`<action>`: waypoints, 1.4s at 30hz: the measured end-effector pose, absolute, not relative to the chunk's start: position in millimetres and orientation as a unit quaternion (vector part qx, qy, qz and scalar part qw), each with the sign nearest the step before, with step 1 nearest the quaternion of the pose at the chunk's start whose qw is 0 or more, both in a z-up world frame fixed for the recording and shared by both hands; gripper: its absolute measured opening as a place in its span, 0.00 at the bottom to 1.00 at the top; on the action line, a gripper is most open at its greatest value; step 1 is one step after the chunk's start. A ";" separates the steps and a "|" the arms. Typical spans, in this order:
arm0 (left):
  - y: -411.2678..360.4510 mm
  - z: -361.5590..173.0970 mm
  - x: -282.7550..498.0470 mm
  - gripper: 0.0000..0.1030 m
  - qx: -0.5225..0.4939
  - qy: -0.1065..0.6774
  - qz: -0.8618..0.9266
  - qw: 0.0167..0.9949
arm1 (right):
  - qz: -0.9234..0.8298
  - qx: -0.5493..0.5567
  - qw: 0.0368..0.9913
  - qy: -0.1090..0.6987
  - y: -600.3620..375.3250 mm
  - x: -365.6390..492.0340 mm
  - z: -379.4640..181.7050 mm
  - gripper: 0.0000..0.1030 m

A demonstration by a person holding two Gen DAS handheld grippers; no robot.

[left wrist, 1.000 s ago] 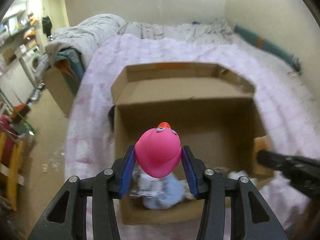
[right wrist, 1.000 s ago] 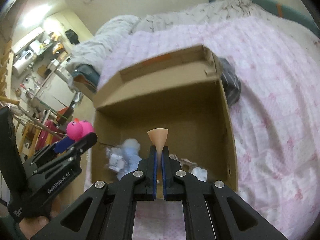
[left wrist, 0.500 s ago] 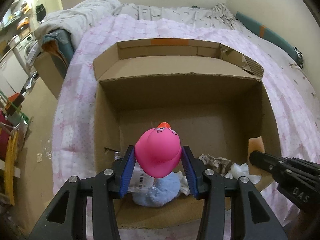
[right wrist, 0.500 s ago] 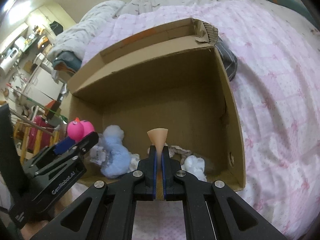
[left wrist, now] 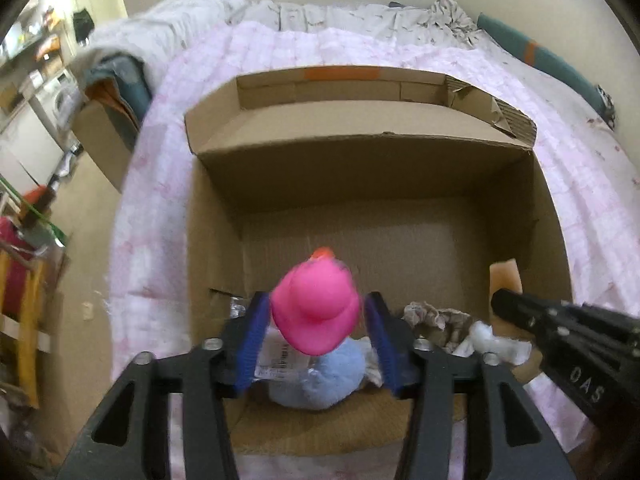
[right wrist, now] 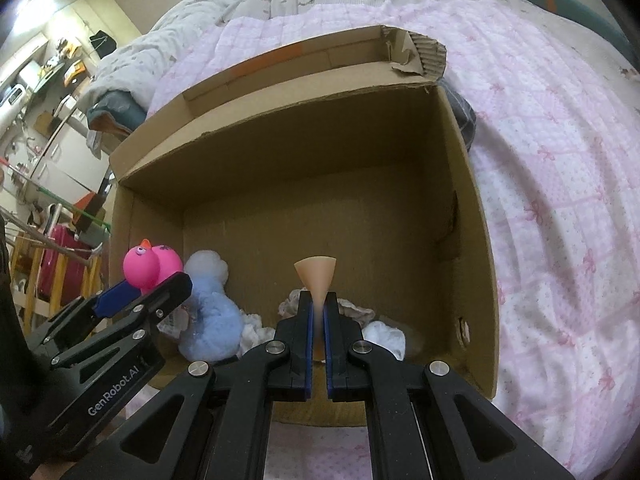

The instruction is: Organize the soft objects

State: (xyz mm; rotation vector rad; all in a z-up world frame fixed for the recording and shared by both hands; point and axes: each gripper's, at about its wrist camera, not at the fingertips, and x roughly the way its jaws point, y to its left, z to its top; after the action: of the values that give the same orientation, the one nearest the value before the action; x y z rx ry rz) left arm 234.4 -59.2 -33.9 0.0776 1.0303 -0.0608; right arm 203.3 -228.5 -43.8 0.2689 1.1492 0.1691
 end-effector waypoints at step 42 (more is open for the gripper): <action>-11.5 40.2 153.8 0.99 -0.003 0.412 0.002 0.911 | 0.108 0.107 0.902 0.403 -235.9 149.3 29.8 1.00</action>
State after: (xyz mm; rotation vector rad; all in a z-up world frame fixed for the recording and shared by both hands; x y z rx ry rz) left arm 153.8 -11.5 40.2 -0.0072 0.8502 0.0043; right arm 149.3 -235.9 29.8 0.2203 0.8340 0.2230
